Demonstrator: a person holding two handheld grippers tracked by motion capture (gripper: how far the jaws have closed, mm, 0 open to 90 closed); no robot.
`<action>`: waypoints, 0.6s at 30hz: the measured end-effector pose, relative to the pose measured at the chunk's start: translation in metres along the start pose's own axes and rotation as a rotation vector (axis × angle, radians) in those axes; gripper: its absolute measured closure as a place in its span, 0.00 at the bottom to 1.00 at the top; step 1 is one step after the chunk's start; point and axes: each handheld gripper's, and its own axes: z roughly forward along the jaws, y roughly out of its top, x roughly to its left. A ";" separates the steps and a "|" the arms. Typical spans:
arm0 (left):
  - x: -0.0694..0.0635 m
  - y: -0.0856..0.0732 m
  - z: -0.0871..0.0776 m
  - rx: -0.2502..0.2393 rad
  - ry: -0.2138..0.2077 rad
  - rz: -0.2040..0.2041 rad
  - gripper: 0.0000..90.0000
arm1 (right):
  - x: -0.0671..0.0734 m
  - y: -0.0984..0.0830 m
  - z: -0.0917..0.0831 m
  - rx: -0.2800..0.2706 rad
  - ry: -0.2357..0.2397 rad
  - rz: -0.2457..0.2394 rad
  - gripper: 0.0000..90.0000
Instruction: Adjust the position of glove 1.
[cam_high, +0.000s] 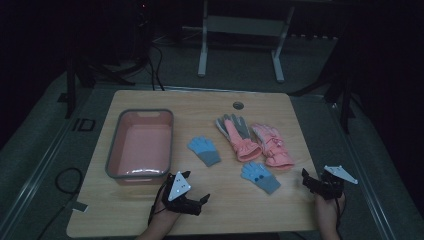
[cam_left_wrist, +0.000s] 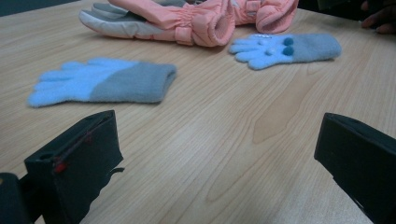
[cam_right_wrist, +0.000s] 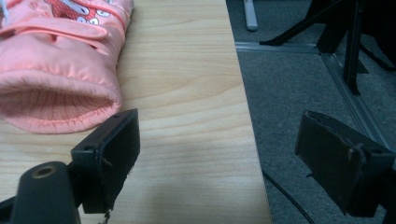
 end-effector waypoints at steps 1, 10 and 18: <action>0.000 0.000 0.000 0.001 0.000 0.001 0.01 | 0.000 0.000 0.000 0.011 0.007 -0.004 0.15; 0.000 0.000 0.000 0.009 0.000 0.003 0.01 | 0.009 0.009 -0.003 0.052 0.084 -0.084 0.14; 0.000 0.000 0.000 0.011 -0.002 0.000 0.01 | 0.016 0.042 -0.015 0.125 0.164 -0.092 0.18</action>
